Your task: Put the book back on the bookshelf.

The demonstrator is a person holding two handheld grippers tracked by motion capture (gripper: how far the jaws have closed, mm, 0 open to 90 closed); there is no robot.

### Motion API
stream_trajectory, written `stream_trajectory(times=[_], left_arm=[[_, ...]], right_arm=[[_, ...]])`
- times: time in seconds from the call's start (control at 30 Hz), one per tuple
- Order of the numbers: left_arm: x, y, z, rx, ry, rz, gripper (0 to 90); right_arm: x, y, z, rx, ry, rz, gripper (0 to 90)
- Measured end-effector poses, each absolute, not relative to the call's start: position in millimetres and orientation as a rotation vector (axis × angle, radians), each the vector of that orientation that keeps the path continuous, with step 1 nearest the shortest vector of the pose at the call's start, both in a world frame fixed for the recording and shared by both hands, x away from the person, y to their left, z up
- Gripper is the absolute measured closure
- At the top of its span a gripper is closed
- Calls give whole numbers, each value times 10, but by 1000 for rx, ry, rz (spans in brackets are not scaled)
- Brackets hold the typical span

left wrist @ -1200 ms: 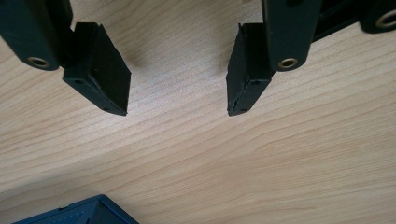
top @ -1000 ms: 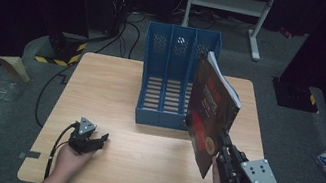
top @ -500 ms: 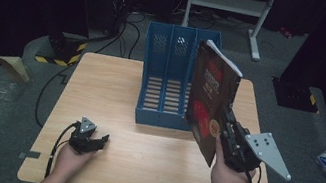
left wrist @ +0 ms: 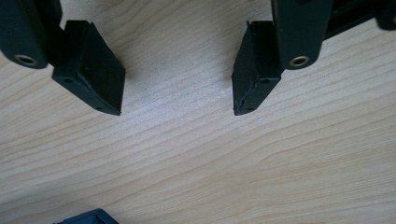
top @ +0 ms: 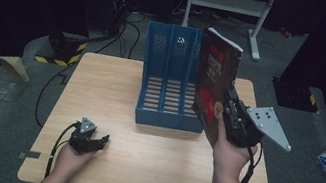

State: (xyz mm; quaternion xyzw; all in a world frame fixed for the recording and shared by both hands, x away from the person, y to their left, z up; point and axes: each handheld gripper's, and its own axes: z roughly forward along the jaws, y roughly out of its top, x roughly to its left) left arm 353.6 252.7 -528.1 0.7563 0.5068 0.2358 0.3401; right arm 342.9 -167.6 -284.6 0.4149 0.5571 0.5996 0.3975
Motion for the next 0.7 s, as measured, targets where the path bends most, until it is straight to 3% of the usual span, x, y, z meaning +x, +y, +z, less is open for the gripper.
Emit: stream_trajectory(times=[0.7], left_arm=[[3544, 2528, -5282, 1971, 1310, 613, 350]], right_arm=[[4565, -1433, -3100, 1163, 1436, 1400, 871]])
